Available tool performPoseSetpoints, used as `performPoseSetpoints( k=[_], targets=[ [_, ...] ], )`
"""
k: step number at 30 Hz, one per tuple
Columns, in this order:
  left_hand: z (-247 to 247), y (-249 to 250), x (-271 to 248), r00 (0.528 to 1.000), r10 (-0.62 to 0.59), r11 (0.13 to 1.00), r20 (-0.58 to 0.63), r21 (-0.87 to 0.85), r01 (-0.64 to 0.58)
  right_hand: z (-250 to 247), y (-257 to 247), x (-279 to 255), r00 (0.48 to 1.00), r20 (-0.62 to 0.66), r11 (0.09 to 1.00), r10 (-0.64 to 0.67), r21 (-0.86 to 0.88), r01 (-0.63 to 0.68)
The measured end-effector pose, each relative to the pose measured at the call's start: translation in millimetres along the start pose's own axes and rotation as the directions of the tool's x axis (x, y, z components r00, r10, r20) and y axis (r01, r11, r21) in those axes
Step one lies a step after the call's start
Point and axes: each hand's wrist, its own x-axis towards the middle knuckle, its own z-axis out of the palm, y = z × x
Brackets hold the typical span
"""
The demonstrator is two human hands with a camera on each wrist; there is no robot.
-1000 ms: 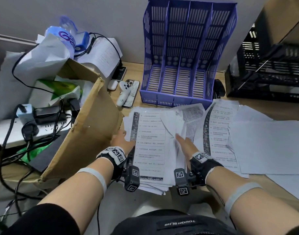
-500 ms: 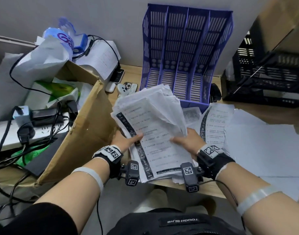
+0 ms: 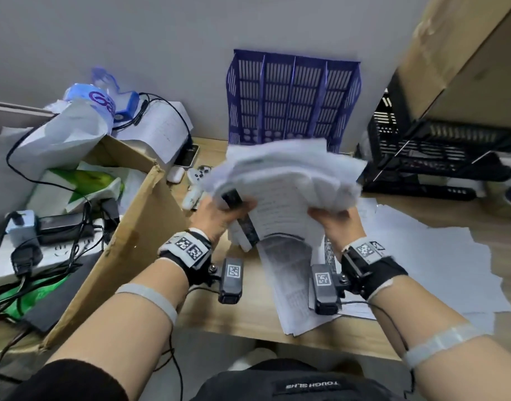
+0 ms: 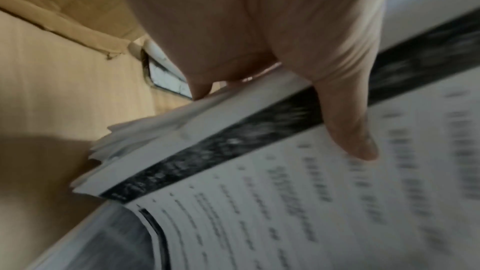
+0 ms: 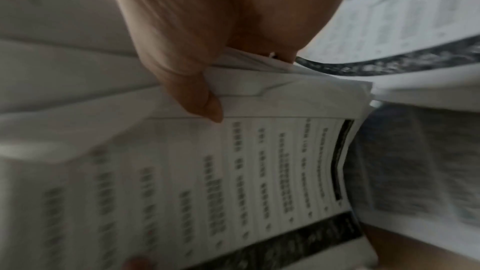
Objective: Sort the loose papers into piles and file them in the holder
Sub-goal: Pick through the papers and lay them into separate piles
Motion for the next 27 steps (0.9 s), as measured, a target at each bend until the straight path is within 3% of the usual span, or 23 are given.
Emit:
performPoseSetpoints(
  k=[5,14,16,19,22,24,27],
  targets=[
    [11.4,-10.5,4.3,0.998,-0.032,0.999,-0.059,-0.004,0.031,2.8,13.9,-5.8,0.999,-0.023,0.999,0.034,0.037,-0.033],
    [22.3,-6.3,5.4,0.997,-0.079,0.995,-0.002,-0.063,0.079,2.2,28.9,-1.0,0.988,-0.021,0.988,0.153,-0.027,-0.154],
    [22.2,-10.1,0.7,0.995,-0.100,0.995,0.029,-0.005,0.100,4.6,30.6,-3.0,0.987,0.018,0.984,0.157,-0.086,-0.155],
    [16.6,-9.2,-1.5,0.987,-0.107,0.990,-0.118,0.076,0.117,7.6,23.4,-4.2,0.994,0.018,0.983,0.110,-0.150,-0.106],
    [1.5,8.0,2.9,0.982,-0.067,0.991,-0.174,0.106,0.086,11.9,6.8,2.5,0.996,0.077,0.969,0.052,-0.243,-0.031],
    [-12.9,18.0,6.9,0.981,-0.042,0.971,-0.189,0.225,0.085,22.0,1.6,5.2,0.986,0.140,0.963,0.094,-0.262,-0.055],
    [-35.0,9.8,9.8,0.973,-0.063,0.874,-0.224,0.458,0.162,44.3,13.6,-1.6,0.934,0.277,0.968,0.227,-0.171,-0.185]
  ],
)
